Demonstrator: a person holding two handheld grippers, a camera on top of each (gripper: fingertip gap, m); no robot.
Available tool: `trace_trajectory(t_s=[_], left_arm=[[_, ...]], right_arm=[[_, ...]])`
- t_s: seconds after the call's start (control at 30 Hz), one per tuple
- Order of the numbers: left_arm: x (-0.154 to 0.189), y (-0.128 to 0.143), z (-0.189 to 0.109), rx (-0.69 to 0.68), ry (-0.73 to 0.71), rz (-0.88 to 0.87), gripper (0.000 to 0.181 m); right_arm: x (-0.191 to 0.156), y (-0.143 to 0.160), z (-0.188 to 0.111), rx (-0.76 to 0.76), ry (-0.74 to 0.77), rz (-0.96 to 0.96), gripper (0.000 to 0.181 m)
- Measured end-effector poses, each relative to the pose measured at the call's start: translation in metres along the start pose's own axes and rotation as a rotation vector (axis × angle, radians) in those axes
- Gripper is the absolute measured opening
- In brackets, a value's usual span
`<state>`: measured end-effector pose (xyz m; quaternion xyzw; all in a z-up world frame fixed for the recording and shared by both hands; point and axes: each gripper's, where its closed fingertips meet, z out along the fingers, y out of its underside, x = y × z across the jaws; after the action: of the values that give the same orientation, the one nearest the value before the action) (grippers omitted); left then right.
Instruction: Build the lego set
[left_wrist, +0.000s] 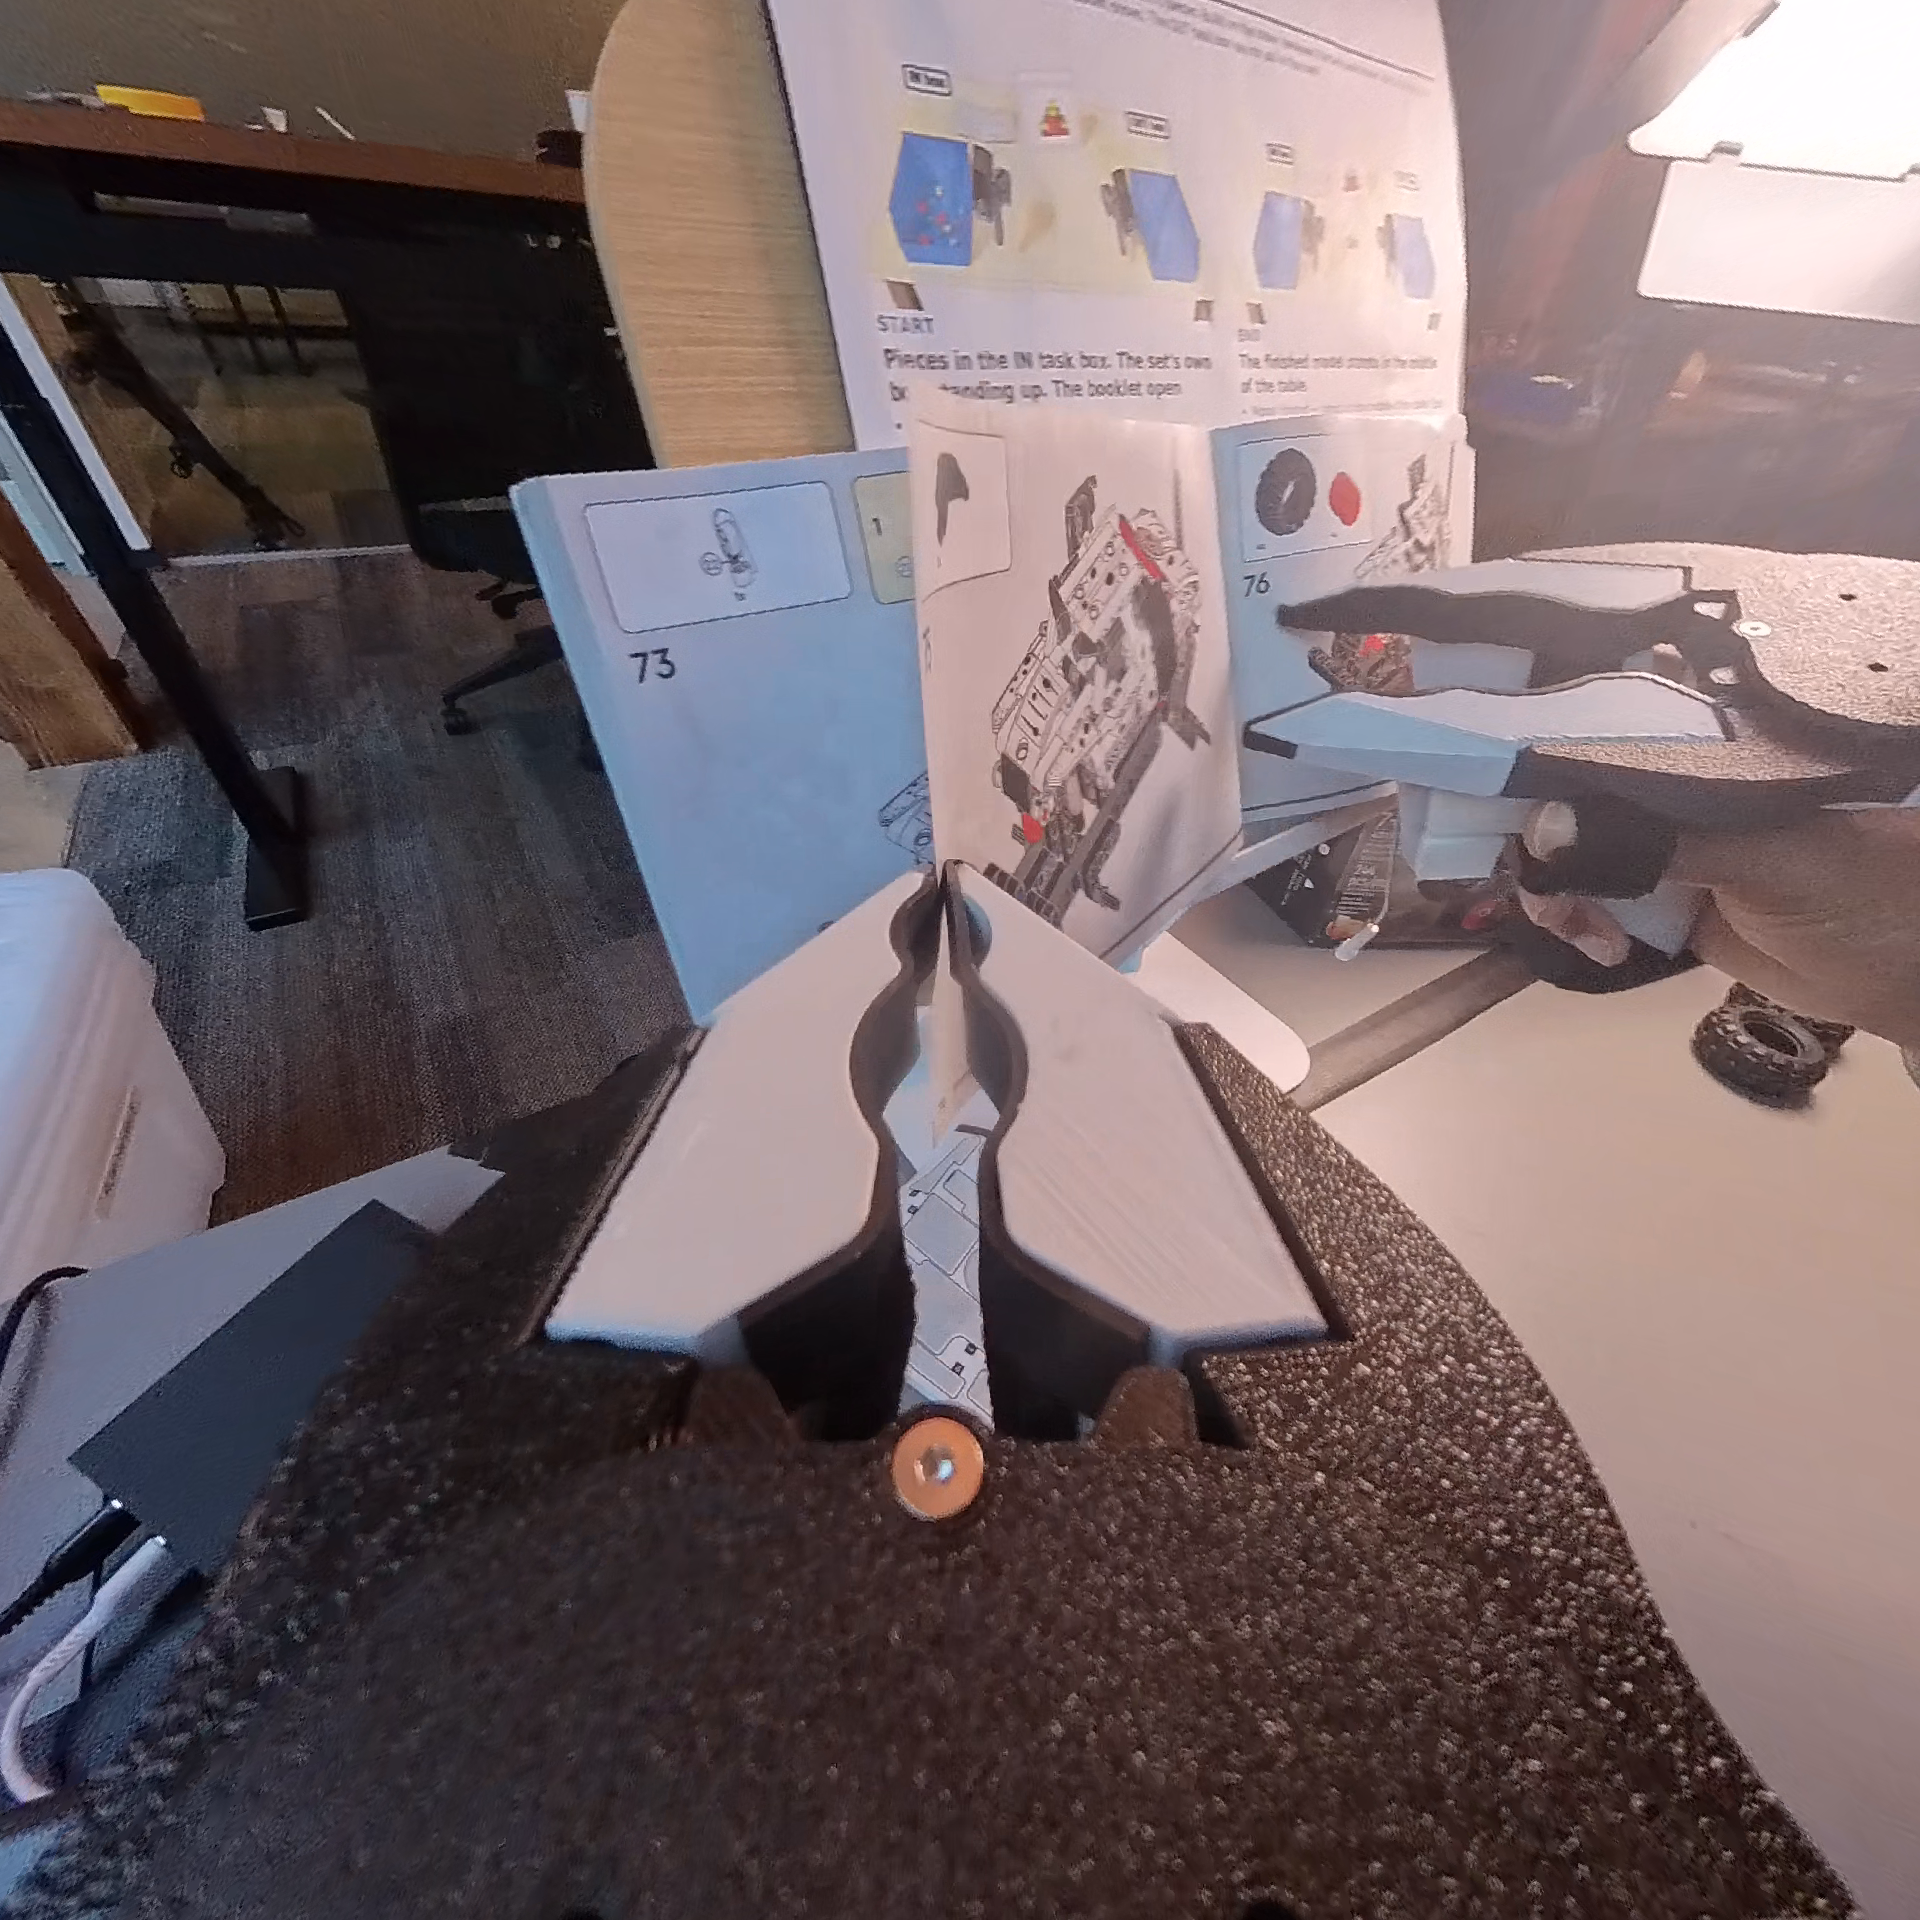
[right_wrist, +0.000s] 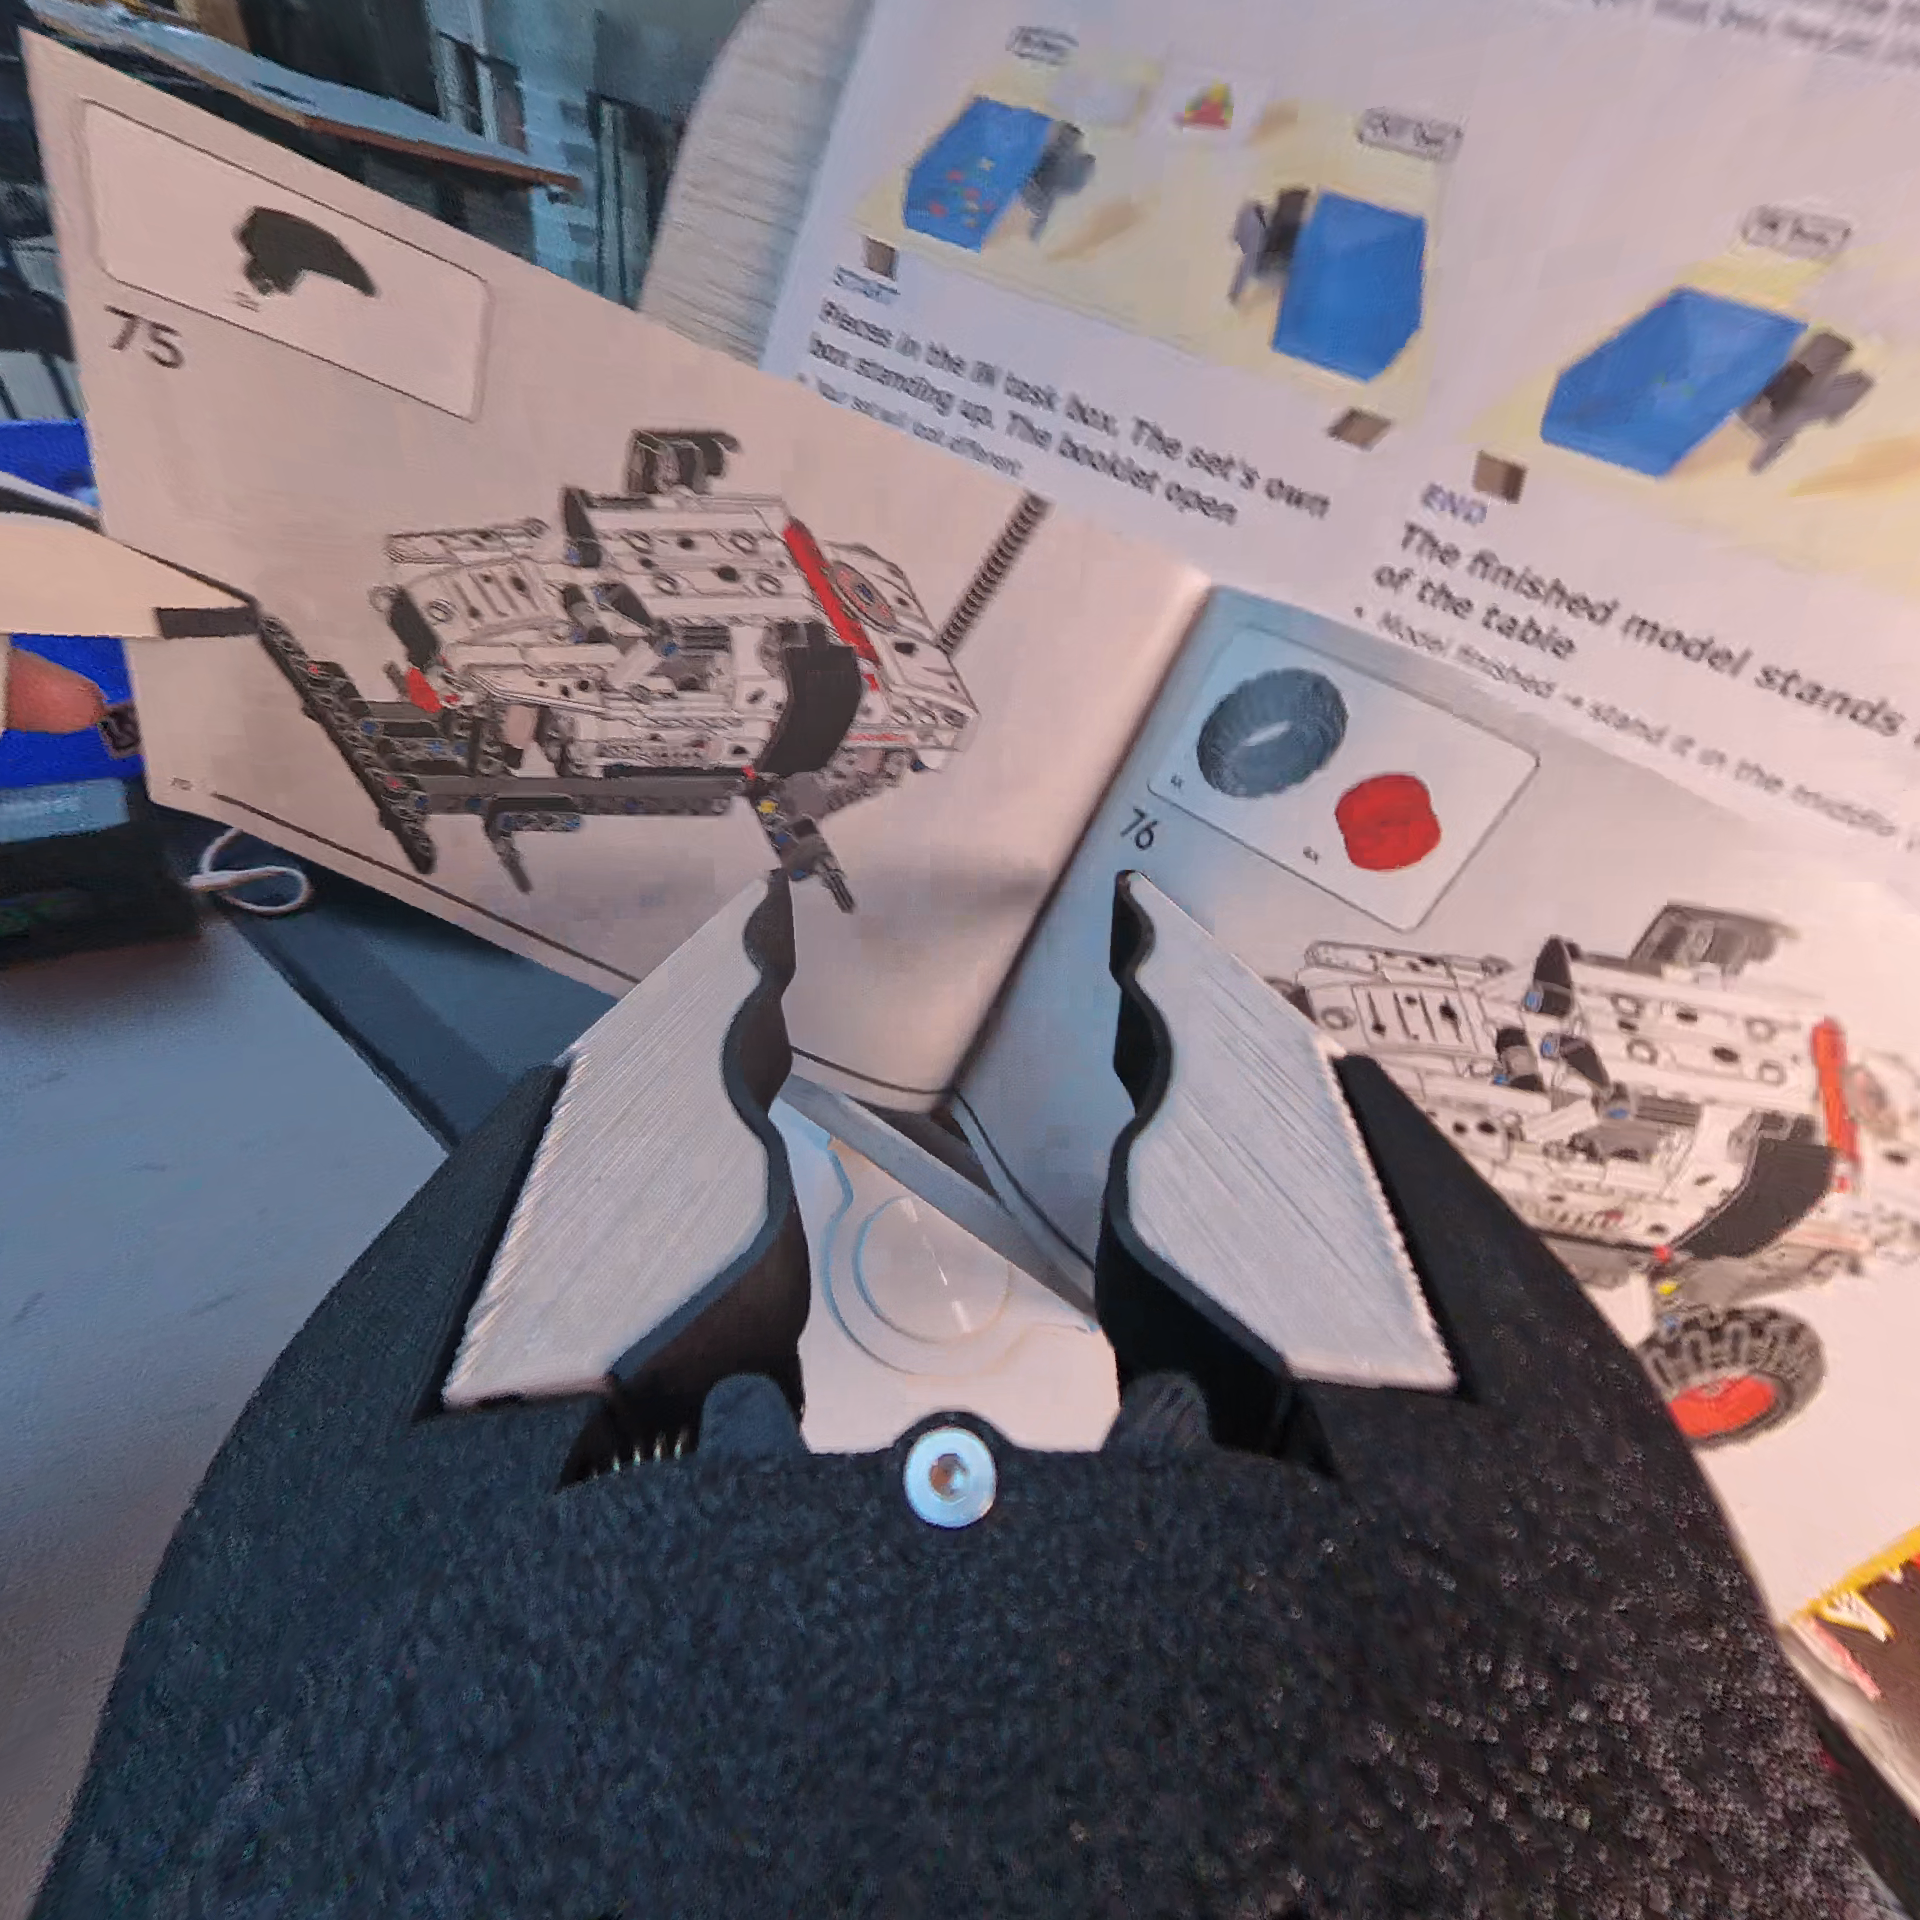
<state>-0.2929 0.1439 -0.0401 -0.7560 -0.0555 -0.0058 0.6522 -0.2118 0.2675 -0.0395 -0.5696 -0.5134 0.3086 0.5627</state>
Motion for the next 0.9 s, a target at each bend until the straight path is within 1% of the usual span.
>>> trace_trajectory(t_s=[0.1, 0.13, 0.17, 0.3, 0.37, 0.43, 0.5, 0.57, 0.6, 0.67, 0.7, 0.73, 0.8, 0.83, 0.9], left_arm=[[-0.014, 0.0, 0.007, -0.008, -0.025, -0.016, 0.0], [-0.017, 0.0, 0.01, -0.007, -0.03, -0.021, 0.0], [-0.021, -0.001, 0.013, -0.011, -0.04, -0.022, 0.0], [-0.033, 0.005, 0.029, -0.054, -0.081, 0.01, 0.0], [-0.037, 0.008, 0.035, -0.067, -0.095, 0.006, 0.0], [-0.041, 0.01, 0.04, -0.067, -0.099, -0.003, 0.0], [-0.043, 0.01, 0.043, -0.066, -0.109, -0.007, 0.0], [-0.045, 0.006, 0.042, -0.047, -0.126, -0.029, 0.0], [-0.046, 0.003, 0.038, -0.02, -0.139, -0.068, 0.003], [-0.046, -0.004, 0.021, 0.074, -0.18, -0.191, 0.01], [-0.041, -0.004, 0.012, 0.118, -0.178, -0.253, 0.013], [-0.033, 0.002, 0.005, 0.138, -0.164, -0.308, 0.018], [-0.011, 0.029, 0.001, 0.117, -0.089, -0.432, 0.027], [0.005, 0.047, 0.004, 0.096, -0.017, -0.544, 0.031], [0.039, 0.077, 0.014, 0.08, 0.177, -0.868, 0.043]], right_arm=[[0.017, 0.026, 0.003, -0.087, 0.044, 0.024, 0.067], [0.021, 0.029, 0.002, -0.081, 0.059, 0.014, 0.062], [0.025, 0.031, 0.001, -0.082, 0.082, 0.008, 0.06], [0.028, 0.036, -0.001, -0.136, 0.146, -0.056, 0.067], [0.025, 0.035, -0.001, -0.17, 0.173, -0.103, 0.074], [0.025, 0.017, -0.002, -0.111, 0.206, -0.155, 0.069], [0.026, 0.003, -0.001, -0.074, 0.244, -0.215, 0.068], [0.026, 0.007, 0.009, -0.119, 0.25, -0.228, 0.074], [0.029, 0.012, 0.014, -0.144, 0.263, -0.236, 0.077], [0.031, 0.013, 0.018, -0.13, 0.287, -0.248, 0.077], [0.031, 0.012, 0.018, -0.125, 0.293, -0.243, 0.077], [0.03, 0.013, 0.018, -0.119, 0.295, -0.236, 0.077], [0.03, 0.013, 0.017, -0.102, 0.295, -0.228, 0.078], [0.03, 0.013, 0.016, -0.098, 0.293, -0.224, 0.078], [0.03, 0.013, 0.016, -0.103, 0.293, -0.224, 0.078]])
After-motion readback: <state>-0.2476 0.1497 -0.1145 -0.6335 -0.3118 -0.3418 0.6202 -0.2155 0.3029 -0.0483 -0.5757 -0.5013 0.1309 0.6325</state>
